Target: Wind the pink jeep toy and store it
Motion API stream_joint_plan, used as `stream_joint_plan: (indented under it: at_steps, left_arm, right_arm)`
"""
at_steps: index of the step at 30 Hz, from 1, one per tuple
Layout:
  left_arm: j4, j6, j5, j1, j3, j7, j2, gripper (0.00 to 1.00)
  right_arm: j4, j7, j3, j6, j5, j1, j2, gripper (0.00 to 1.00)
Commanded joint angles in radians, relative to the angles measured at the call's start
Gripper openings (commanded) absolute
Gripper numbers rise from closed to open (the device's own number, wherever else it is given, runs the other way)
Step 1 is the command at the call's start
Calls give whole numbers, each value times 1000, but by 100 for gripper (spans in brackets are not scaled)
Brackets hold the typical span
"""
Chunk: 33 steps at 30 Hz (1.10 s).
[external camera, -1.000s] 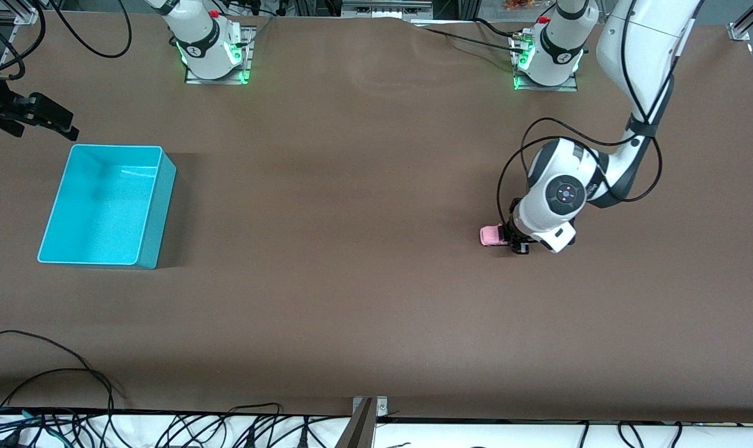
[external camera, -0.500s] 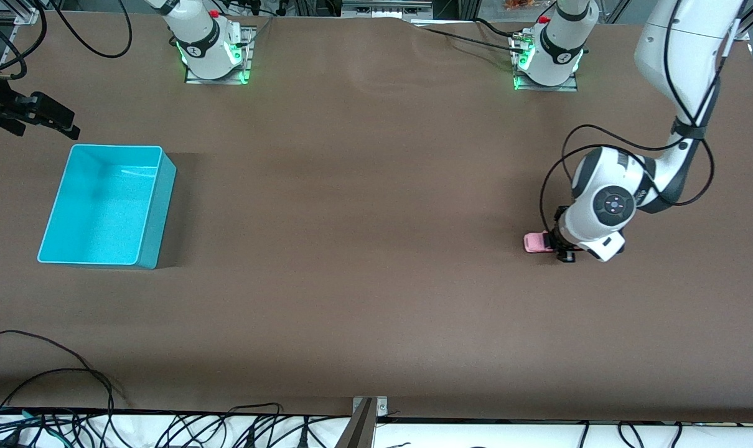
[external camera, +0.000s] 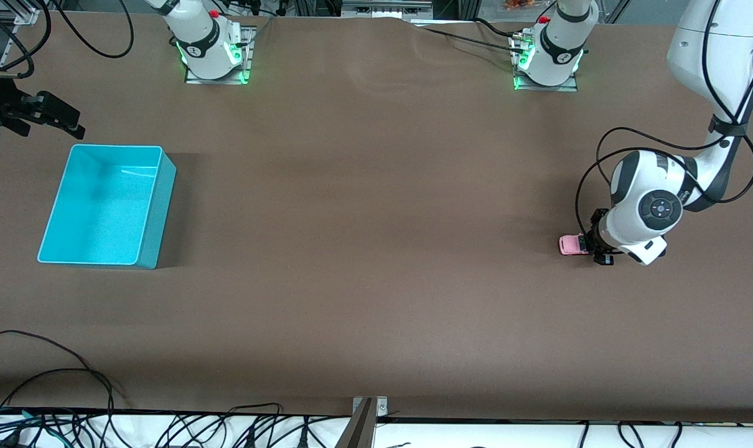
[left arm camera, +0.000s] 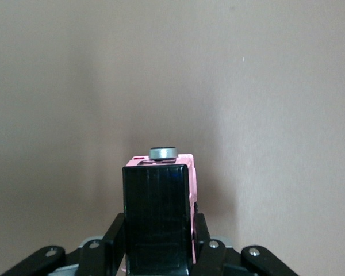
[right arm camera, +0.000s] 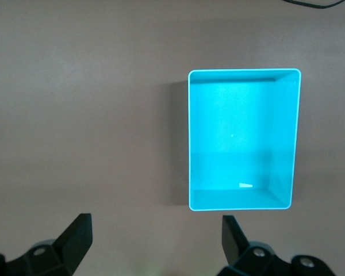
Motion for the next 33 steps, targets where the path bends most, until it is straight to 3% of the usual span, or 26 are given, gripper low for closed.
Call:
stream_joint_plan:
  at_steps: [1,4,5,7,9,13,22,29,33]
  left_arm:
    - [12,63,46,32,3,40,75,8]
    - [12,61,46,33,3,46,75,18]
    - [12,61,46,33,3,48,75,29]
    - [12,60,46,32,3,48,74,60]
    - [13,52,46,26,4,48,69,100]
    - [27,3,46,32,3,48,14,100]
    - [124,-277,30,30,-29,148,-64,100]
    - [176,-380,21,32,-78,221,-149,100]
    - [251,-437,-49,30,-92,315,-170,100]
  right_arm:
    - [15,2,2,-22,-8,3,-4,100]
    - [15,2,2,-22,-8,3,-2,100]
    - [17,2,2,-22,-8,3,-4,100]
    - [17,2,2,-22,-8,3,-4,100]
    - [17,2,0,-22,-7,3,-2,100]
    - [15,2,0,-22,-7,3,-2,100]
    - [17,2,-1,-20,-7,3,-2,100]
    - [17,2,0,-20,-7,3,-2,100]
    - [17,2,0,-22,-7,3,-4,100]
